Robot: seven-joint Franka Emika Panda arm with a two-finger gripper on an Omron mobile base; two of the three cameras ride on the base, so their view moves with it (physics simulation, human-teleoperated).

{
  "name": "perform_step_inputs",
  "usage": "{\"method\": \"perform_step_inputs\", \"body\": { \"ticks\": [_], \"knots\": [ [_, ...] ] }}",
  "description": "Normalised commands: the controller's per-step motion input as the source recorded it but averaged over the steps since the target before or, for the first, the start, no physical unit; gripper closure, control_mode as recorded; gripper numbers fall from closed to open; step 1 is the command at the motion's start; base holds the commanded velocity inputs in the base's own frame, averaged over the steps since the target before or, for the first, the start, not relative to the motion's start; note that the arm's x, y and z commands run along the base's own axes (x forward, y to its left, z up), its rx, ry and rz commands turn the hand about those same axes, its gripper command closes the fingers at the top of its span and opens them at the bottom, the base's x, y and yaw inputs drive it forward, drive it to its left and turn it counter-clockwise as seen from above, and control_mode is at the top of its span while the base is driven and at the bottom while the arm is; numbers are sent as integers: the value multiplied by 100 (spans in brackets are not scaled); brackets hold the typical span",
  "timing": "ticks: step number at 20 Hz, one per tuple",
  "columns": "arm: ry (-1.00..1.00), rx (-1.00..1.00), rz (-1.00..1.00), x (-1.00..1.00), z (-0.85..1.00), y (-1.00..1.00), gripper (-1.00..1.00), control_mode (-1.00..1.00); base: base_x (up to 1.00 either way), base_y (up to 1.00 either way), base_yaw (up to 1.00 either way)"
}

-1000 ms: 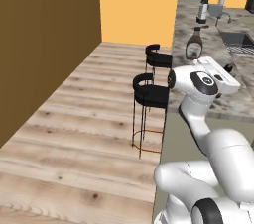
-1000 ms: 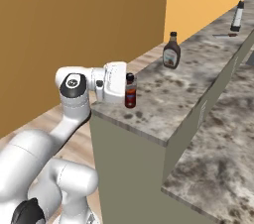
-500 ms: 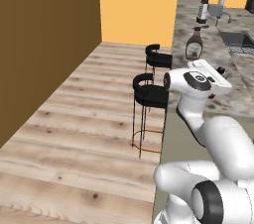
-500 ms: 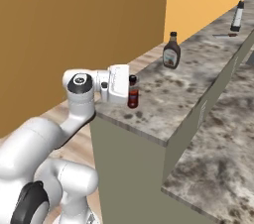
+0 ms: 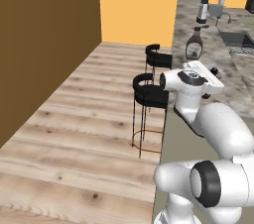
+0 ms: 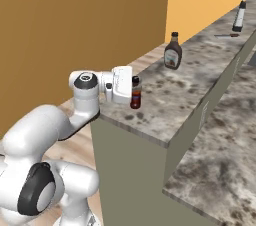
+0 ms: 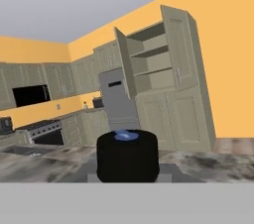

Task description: Move the syrup bottle and condiment bottle from the cabinet to the dining counter.

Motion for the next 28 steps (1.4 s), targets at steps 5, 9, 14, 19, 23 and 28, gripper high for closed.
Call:
{"method": "perform_step_inputs", "body": {
  "ticks": [5,9,14,19,23,28],
  "knots": [
    [0,0,-1,36,-24,0,100,-100,0,0,0],
    [0,0,0,28,-22,-4,100,-100,0,0,0],
    [0,0,0,-5,-16,-10,-100,-100,0,0,0],
    [0,0,0,-20,-6,-14,-100,-100,0,0,0],
    [0,0,0,-15,0,-1,-100,-100,0,0,0],
    [0,0,0,-1,0,2,-100,-100,0,0,0]
  ]
}}
